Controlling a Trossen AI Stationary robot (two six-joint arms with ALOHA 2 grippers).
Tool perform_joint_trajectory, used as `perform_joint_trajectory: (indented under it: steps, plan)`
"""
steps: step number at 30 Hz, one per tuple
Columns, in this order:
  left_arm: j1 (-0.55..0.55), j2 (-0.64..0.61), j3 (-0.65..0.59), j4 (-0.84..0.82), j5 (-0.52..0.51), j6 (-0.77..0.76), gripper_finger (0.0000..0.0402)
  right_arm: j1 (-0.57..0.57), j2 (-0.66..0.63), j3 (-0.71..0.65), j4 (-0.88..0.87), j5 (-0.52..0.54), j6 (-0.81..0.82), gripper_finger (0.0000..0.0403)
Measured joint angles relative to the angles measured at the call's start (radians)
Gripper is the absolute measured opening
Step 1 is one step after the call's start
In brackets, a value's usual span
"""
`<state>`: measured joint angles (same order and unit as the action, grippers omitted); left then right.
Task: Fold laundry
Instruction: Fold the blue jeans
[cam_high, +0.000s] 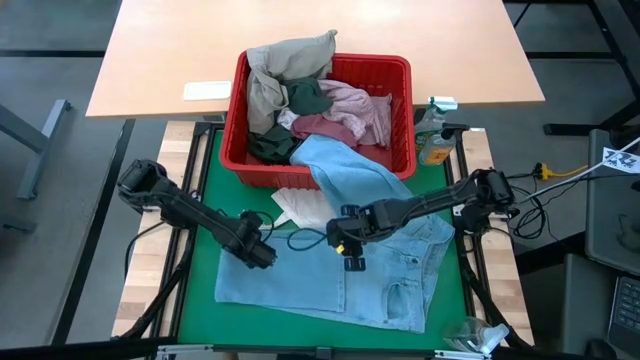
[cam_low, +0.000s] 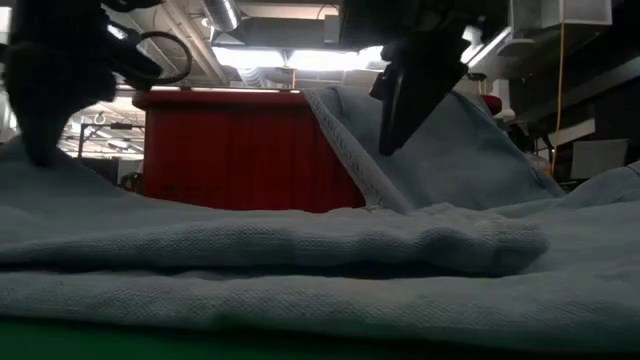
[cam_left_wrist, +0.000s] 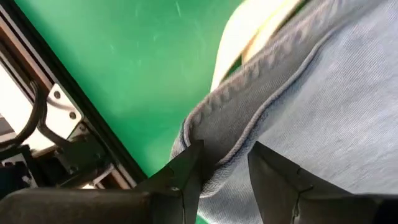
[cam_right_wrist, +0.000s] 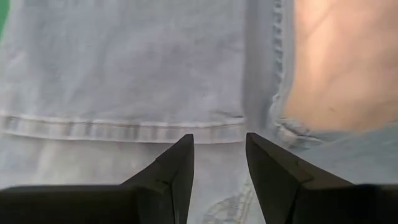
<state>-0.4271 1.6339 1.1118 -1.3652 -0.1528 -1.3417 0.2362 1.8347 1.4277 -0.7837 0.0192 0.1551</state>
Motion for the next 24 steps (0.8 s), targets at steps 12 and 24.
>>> perform_joint_trajectory:
  steps: [12, 24]
  plan:
    - [0.058, -0.036, 0.000, 0.023, -0.106, -0.115, 0.0120, -0.021, 0.000, 0.000, 0.000, 0.004, -0.080, 0.0145]
    - [-0.043, -0.175, 0.032, 0.031, 0.090, -0.194, 0.0120, -0.021, 0.000, 0.000, -0.004, -0.002, -0.116, 0.0145]
